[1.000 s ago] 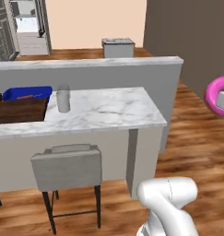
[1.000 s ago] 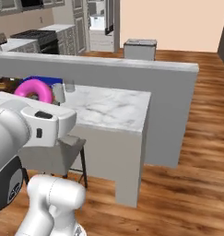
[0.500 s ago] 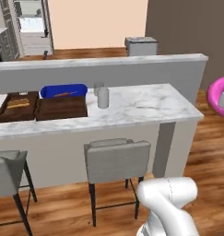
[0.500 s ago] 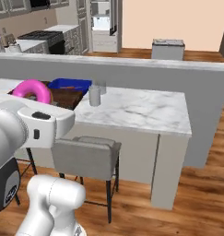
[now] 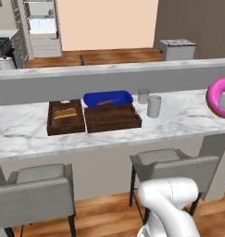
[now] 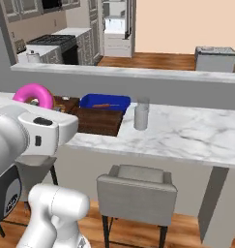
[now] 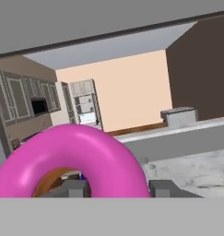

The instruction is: Take the donuts from the fridge and place them on the empty tray on the dining counter.

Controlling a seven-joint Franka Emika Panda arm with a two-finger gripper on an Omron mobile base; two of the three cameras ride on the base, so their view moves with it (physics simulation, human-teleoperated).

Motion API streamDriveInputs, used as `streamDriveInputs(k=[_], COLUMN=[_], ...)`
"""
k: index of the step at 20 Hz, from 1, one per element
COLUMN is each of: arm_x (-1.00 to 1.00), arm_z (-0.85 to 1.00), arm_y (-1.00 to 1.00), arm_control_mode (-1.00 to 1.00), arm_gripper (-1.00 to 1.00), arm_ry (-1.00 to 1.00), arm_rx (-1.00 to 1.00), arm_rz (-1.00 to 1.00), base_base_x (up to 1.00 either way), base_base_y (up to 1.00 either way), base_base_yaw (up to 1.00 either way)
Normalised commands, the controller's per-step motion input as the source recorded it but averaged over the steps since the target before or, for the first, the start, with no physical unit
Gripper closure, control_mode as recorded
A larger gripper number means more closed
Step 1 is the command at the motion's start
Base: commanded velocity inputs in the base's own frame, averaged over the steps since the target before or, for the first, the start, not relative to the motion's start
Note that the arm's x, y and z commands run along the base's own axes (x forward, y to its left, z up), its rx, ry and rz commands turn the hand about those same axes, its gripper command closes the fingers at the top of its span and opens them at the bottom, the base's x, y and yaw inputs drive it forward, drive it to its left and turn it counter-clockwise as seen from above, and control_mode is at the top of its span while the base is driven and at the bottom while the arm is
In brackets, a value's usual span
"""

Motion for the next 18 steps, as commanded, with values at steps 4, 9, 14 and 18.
streamDriveInputs(k=[4,9,14,18], arm_x=[0.0,0.0,0.0,0.0], arm_z=[0.0,0.0,0.0,0.0], arm_y=[0.0,0.0,0.0,0.0], arm_control_mode=[1.0,1.0,1.0,1.0], arm_gripper=[1.0,1.0,1.0,1.0], arm_ry=[0.0,0.0,0.0,0.0], arm_rx=[0.0,0.0,0.0,0.0], arm_rz=[0.0,0.0,0.0,0.0], base_base_x=[0.59,0.74,0.6,1.0], base_base_y=[0.89,0.01,-0.58,0.29], base_base_yaw=[0.0,0.16,0.13,0.1])
